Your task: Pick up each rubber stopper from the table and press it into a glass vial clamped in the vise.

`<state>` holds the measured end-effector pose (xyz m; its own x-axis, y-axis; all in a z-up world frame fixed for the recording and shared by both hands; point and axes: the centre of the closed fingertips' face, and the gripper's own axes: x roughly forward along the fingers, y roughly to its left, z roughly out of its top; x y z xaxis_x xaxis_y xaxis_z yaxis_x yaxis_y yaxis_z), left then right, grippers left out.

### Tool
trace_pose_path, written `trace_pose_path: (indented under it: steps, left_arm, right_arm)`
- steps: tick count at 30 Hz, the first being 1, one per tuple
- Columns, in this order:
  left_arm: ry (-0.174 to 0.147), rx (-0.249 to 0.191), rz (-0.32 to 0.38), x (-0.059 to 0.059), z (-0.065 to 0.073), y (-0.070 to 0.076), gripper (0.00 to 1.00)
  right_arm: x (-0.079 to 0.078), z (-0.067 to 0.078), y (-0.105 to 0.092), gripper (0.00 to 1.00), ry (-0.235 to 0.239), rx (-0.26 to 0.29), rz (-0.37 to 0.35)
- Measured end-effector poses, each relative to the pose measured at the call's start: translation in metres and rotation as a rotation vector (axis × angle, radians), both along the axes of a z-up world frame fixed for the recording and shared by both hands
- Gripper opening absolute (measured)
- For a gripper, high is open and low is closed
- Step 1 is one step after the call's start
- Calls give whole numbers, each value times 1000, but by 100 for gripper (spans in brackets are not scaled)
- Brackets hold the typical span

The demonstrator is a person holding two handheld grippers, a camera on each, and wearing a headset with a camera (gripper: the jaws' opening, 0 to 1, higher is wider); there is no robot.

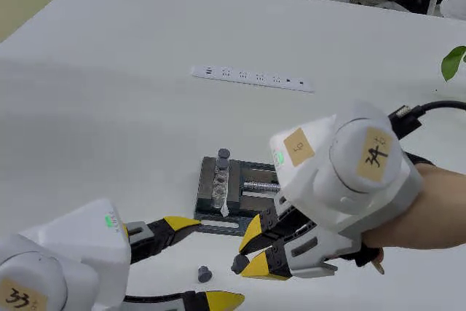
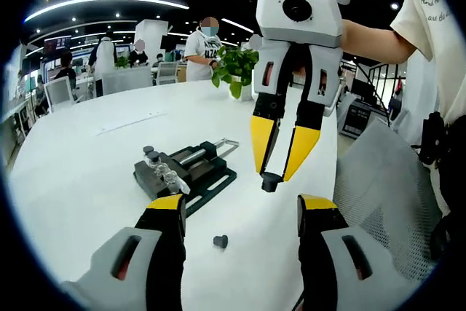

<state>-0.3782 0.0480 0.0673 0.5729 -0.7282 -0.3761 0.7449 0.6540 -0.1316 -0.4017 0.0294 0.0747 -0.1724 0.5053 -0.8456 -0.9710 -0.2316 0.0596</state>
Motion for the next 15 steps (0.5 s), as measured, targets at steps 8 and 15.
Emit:
trace_pose_path:
  steps: [8,15]
  left_arm:
    - [49,9,164,14,-10,27,91]
    - [64,-1,204,18,-15,47,91]
  right_arm:
    - [0,-4,-2,6,4,-10,3]
    - [4,-4,-3,6,2,-14,4]
